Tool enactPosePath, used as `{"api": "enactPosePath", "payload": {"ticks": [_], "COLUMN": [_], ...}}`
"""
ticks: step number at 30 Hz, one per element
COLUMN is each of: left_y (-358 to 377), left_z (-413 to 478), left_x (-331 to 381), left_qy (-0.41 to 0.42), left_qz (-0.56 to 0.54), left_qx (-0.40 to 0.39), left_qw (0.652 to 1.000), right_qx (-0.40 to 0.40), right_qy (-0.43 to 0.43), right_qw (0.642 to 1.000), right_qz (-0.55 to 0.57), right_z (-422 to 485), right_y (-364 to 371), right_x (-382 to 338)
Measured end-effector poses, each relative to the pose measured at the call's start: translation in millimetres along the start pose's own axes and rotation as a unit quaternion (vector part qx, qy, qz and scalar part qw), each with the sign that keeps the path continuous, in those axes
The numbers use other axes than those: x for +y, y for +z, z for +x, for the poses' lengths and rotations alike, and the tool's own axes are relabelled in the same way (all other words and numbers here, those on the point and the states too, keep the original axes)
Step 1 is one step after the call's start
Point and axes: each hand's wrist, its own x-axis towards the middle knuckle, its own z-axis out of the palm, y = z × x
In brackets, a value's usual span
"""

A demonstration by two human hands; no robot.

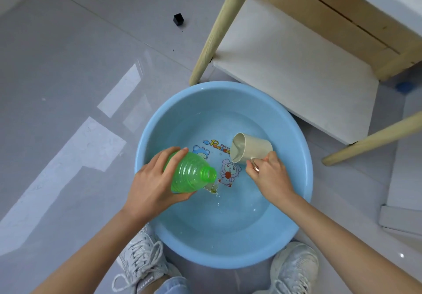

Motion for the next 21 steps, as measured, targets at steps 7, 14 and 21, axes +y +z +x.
{"api": "enactPosePath", "payload": {"ticks": [7,14,21], "left_y": [-2.9,-0.6,-6.6], "left_z": [4.3,10.9,13.1], "left_x": [11.4,18.5,33.2], "left_qy": [-0.095,-0.112,-0.109], "left_qz": [-0.069,-0.095,-0.114], "left_qx": [-0.021,-0.066,-0.067], "left_qw": [0.993,0.987,0.985], "right_qx": [0.017,0.000,0.003], "right_qy": [0.068,0.042,-0.032], "right_qw": [0.972,0.911,0.913], "right_qz": [0.226,0.411,0.407], "right_z": [-18.7,-45.2,-59.6], "right_y": [-30.7,-77.4,-105.6], "right_x": [4.5,-0.4,-15.1]}}
